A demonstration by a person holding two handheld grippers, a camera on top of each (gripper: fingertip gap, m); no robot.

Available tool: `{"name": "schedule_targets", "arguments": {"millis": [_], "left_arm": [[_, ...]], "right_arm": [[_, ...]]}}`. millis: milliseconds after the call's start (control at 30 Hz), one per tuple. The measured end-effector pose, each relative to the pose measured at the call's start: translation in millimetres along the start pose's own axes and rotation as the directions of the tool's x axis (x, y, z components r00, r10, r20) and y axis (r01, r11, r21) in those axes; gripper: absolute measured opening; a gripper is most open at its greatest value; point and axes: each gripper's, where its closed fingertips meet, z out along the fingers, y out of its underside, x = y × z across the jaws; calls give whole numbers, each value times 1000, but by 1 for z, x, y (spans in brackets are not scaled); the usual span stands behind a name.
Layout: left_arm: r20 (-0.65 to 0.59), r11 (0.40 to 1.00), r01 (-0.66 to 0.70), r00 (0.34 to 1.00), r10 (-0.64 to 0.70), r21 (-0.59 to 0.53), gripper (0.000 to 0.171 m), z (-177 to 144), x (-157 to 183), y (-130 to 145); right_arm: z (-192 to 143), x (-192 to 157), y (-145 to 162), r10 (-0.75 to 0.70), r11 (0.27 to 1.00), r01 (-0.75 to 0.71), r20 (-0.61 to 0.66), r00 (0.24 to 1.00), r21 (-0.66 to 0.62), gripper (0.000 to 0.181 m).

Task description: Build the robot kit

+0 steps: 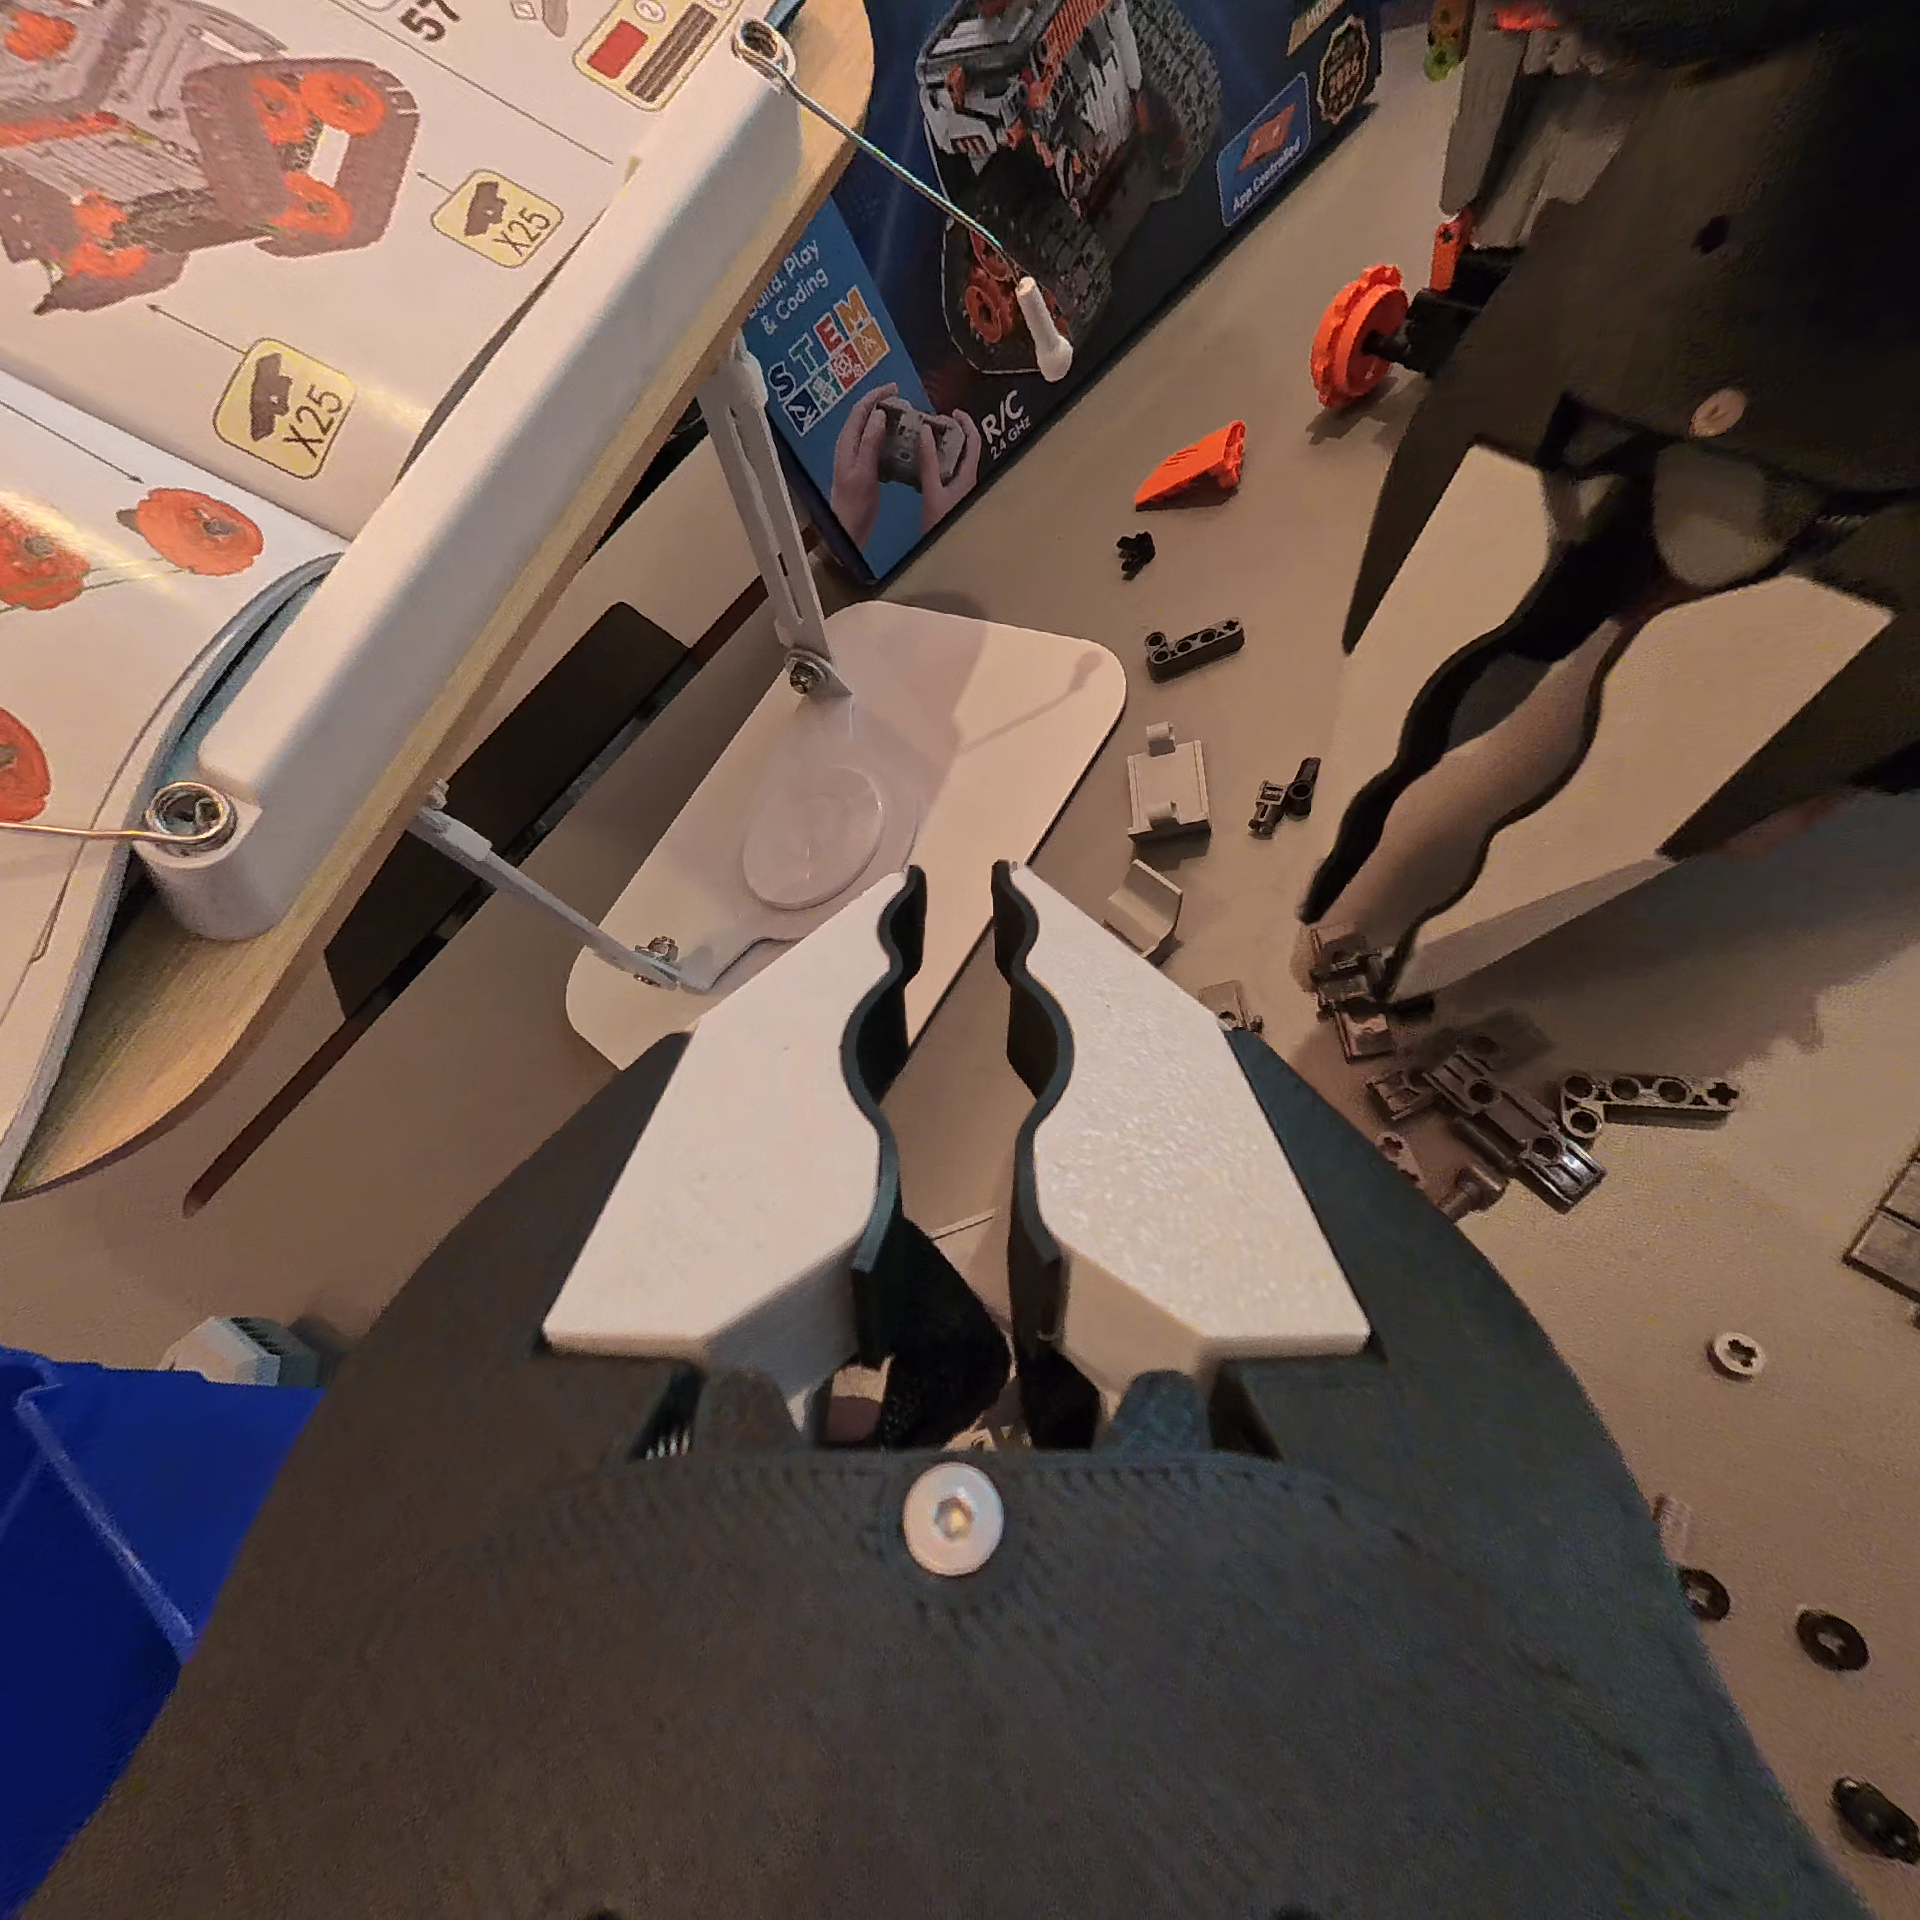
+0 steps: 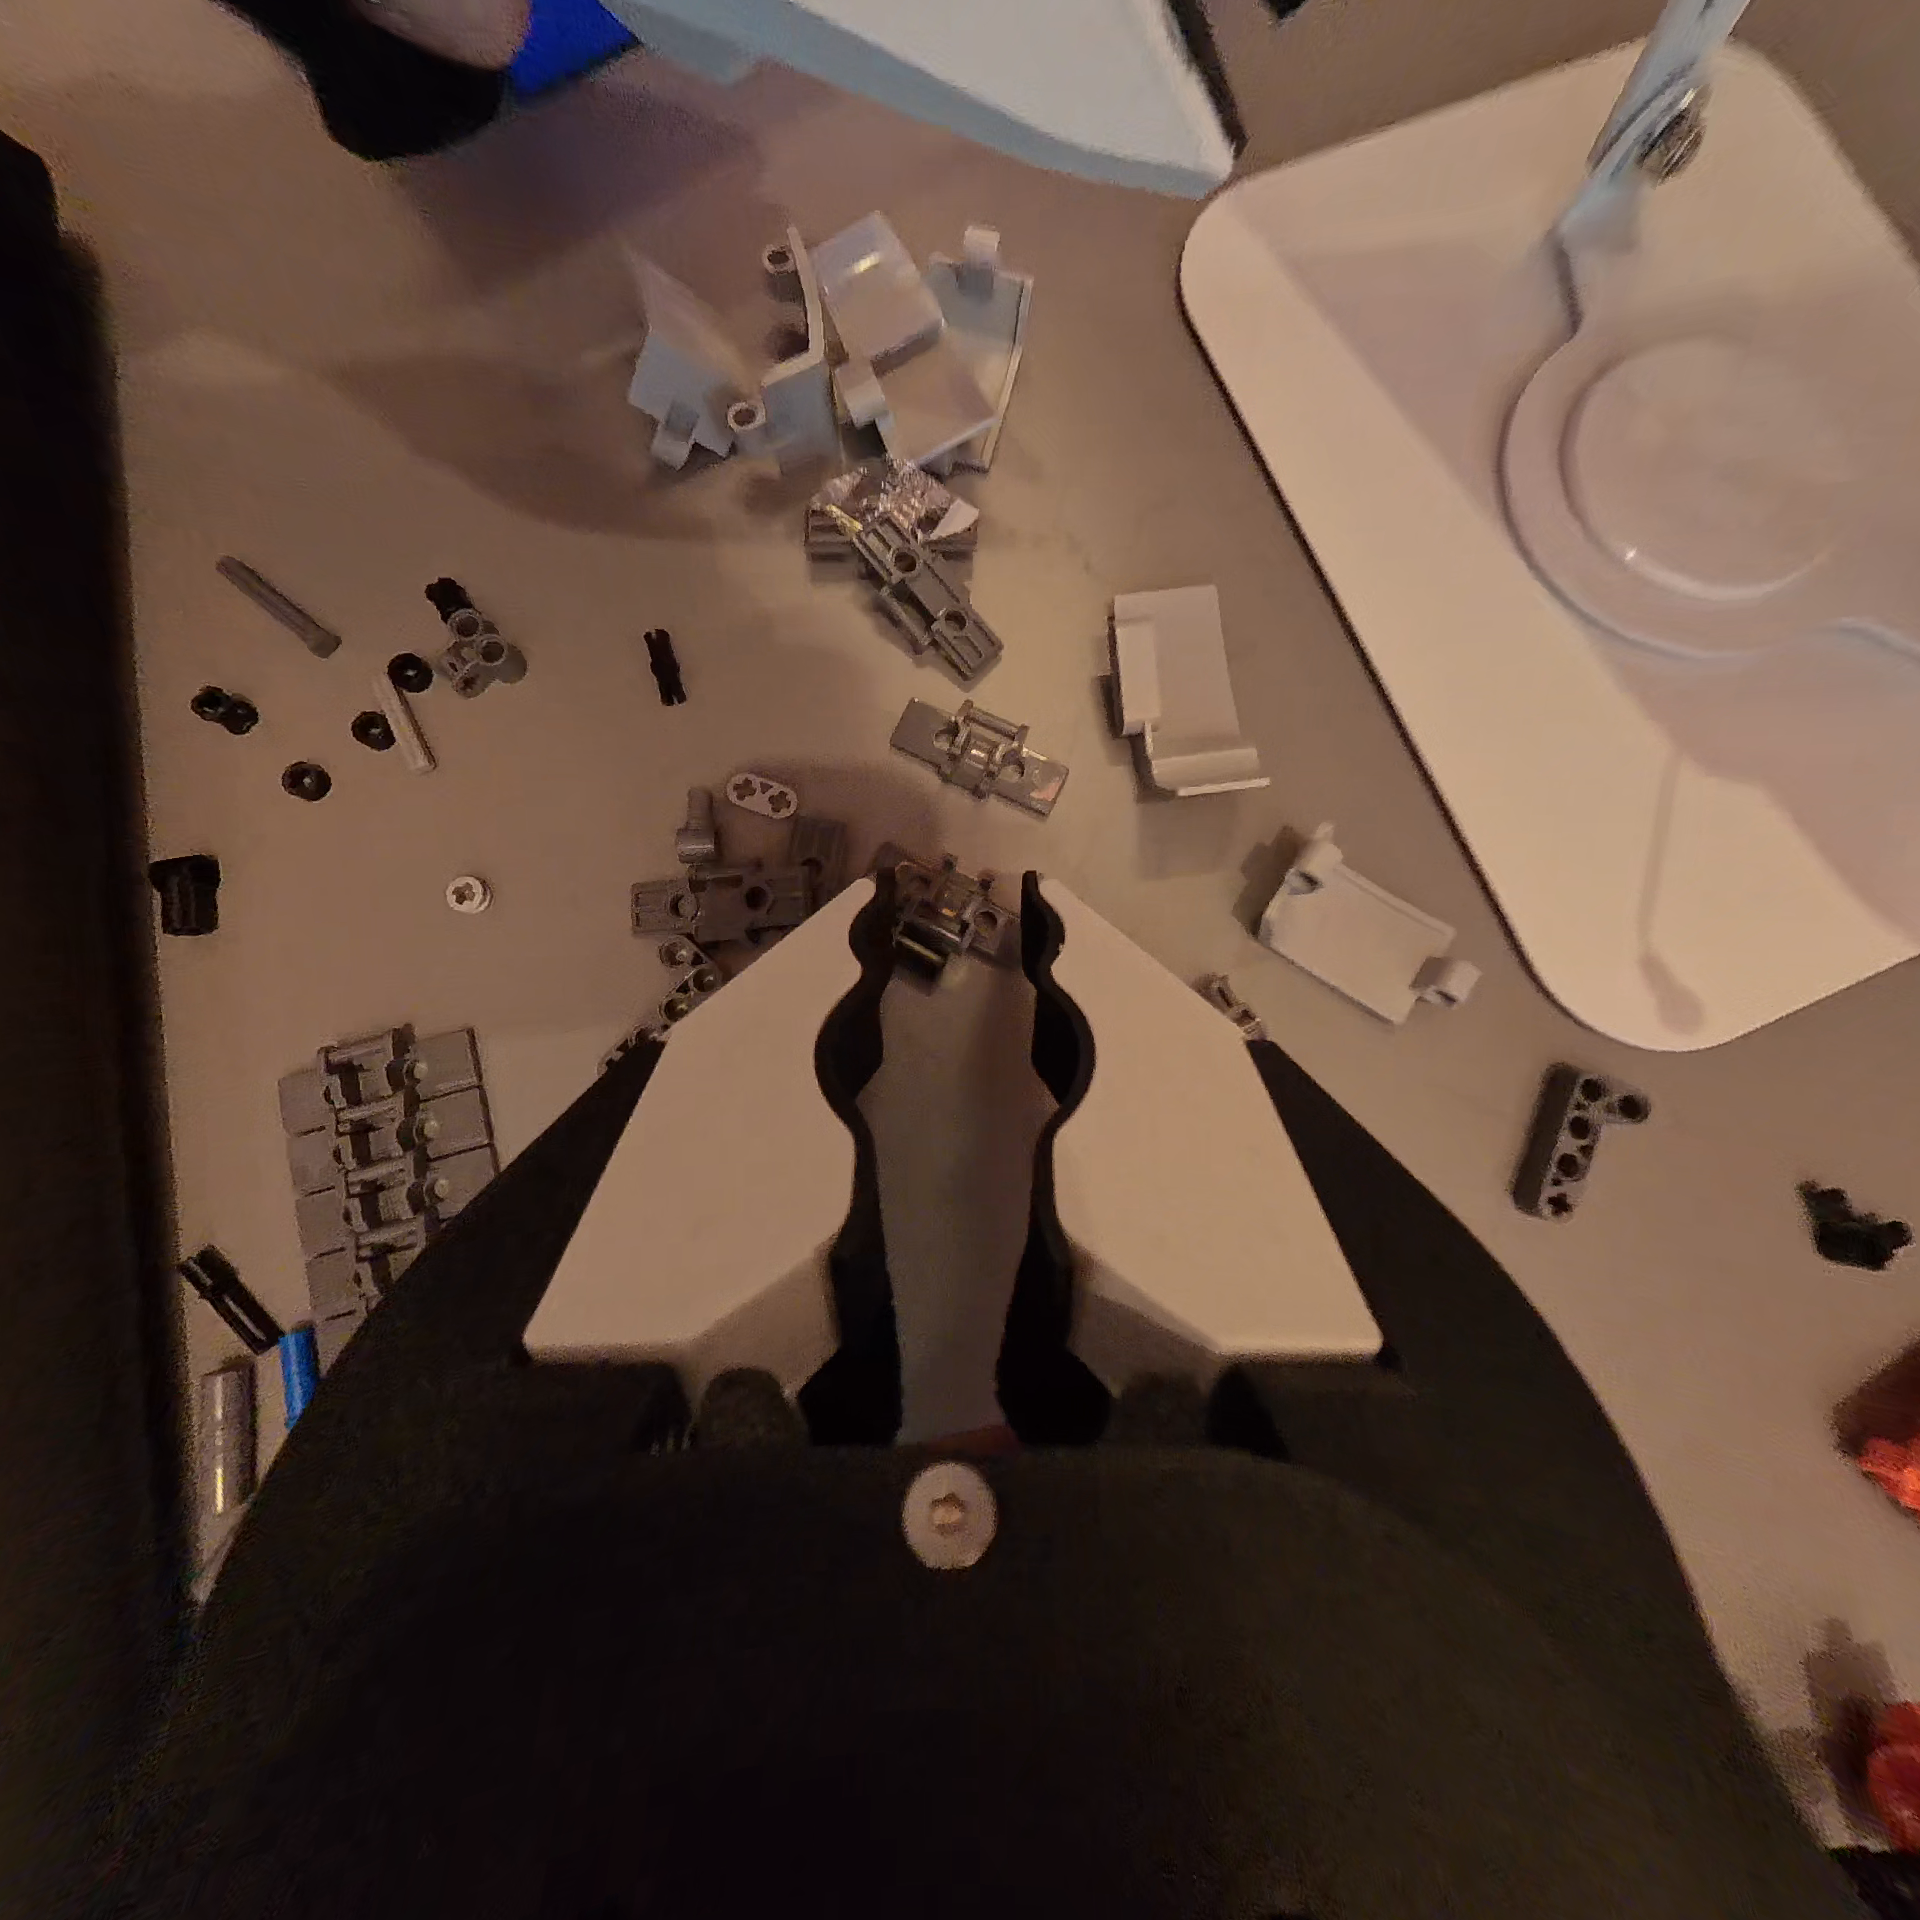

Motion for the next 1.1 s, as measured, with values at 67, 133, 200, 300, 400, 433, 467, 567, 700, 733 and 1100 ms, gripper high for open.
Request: {"name": "schedule_targets", "arguments": {"millis": [67,133,200,300,400,433,467,567,700,733,1100], "left_arm": [[-8,1000,3,1000,-3,1,12,1,2,0],[-21,1000,5,1000,-5,3,12,1,4,-1],[-27,1000,3,1000,-3,4,12,2,6,-2],[-38,1000,0,999,1,10,12,2,10,-3],[-40,1000,-6,999,7,12,12,2,11,-4],[-40,1000,-7,999,7,15,12,1,12,-5],[-42,1000,-6,999,7,19,12,1,12,-6],[-63,999,0,998,2,34,12,1,17,-9],[-114,997,-49,992,56,59,13,2,36,-17],[-125,996,-66,989,74,62,13,3,43,-19],[-333,974,-220,915,228,63,13,19,136,-32]], "right_arm": [[4,-1,3,23,999,-23,-4,1000,-28,21],[8,-2,4,44,998,-45,-18,999,-31,16],[12,-1,9,44,997,-46,-35,998,-57,13],[11,-1,9,29,998,-31,-37,999,-51,12],[5,-4,3,13,1000,-13,-13,1000,0,12],[0,-3,2,2,1000,-2,-15,1000,12,12],[-6,-2,1,-10,1000,10,-19,1000,21,12],[-37,-6,5,-46,997,46,-7,999,54,12],[-92,-16,36,-66,997,67,-15,998,41,12],[-106,-21,46,-73,997,73,-15,997,39,12],[-153,-44,171,99,984,-106,-57,993,-145,16]]}}
